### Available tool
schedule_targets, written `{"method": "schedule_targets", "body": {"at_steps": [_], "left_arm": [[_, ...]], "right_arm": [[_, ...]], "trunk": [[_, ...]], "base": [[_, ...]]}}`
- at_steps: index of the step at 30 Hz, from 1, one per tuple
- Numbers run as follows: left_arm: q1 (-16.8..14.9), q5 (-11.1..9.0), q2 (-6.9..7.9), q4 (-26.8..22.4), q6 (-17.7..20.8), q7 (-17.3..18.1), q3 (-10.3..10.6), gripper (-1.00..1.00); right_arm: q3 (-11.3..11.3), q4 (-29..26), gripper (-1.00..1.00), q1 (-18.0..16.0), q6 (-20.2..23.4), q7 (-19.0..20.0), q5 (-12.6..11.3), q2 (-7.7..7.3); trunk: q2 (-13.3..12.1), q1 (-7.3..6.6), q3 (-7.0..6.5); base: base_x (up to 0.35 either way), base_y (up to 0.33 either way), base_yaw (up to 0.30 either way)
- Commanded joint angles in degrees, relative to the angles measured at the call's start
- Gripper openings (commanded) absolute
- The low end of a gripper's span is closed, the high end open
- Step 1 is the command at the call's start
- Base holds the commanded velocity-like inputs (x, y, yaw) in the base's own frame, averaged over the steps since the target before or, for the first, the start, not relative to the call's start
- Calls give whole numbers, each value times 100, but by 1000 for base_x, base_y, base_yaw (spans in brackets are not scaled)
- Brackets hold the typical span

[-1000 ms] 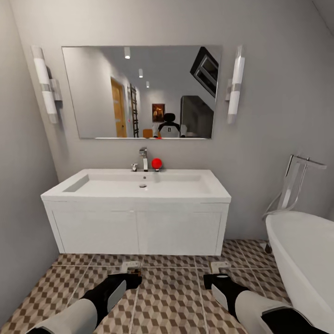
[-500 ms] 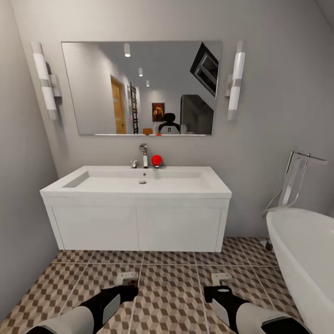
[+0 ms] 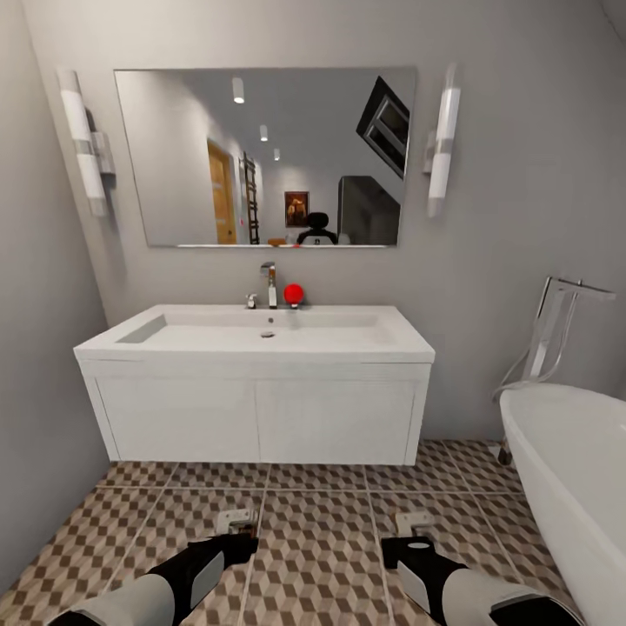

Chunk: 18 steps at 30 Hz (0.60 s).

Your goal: Take the four mousetraps from the cabinet in the bathroom and place them on the bathroom floor. Make sure all four end up on the same floor surface, and ensure that at least two of them are either under or directly next to the same bathroom sink.

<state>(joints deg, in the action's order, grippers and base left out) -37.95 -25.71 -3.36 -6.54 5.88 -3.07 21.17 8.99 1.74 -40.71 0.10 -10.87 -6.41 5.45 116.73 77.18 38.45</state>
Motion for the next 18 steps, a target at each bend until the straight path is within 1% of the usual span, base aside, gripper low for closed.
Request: {"method": "schedule_targets", "body": {"at_steps": [1, 5, 18], "left_arm": [[-1, -43, 2, -14, 33, -47, 51, -100], [-1, -47, 4, -14, 34, -52, 53, -100], [-1, -49, 2, -14, 36, -53, 54, -100]], "right_arm": [[51, 11, -100, -8, -1, -12, -64, 2], [58, 11, -100, -7, -25, -12, -43, 26], [58, 10, -100, -7, -46, -12, -29, 24]], "trunk": [[44, 22, 24], [205, 110, 96], [726, 395, 330]], "base": [[0, 0, 0], [0, 0, 0], [0, 0, 0]]}}
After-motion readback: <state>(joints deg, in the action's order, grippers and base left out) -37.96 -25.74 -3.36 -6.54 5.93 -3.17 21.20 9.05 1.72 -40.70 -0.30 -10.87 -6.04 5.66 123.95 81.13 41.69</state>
